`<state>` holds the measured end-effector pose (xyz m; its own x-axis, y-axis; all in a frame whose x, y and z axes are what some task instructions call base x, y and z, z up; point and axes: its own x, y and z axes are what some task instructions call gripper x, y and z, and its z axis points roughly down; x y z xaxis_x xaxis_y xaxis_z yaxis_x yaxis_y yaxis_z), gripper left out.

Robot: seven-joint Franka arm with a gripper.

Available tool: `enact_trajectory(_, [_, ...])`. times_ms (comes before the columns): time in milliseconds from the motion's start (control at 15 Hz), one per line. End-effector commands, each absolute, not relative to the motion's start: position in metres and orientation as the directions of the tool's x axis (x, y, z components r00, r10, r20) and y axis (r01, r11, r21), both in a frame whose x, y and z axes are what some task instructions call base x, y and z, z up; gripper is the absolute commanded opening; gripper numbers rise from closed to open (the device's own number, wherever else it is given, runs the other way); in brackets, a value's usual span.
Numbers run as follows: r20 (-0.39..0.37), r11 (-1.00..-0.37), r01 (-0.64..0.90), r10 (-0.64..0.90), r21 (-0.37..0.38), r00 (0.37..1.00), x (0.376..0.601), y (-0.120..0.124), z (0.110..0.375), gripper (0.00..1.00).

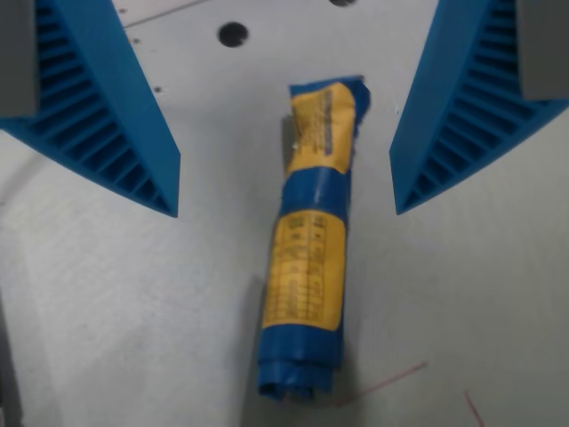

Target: Move above the blue bag

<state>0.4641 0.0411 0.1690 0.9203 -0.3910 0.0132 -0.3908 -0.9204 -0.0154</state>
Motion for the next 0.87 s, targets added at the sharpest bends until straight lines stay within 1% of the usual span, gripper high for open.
enact_trajectory(67, [0.028,-0.853,-0.52,-0.52,0.038,0.854,0.4743,0.0482,0.1638,1.0])
enact_trajectory(467, [0.039,-0.863,-0.503,-0.501,0.043,0.864,0.4776,0.0528,0.1572,1.0])
enact_trajectory(867, [0.039,-0.875,-0.481,-0.48,0.046,0.877,0.4772,0.0548,0.1561,1.0])
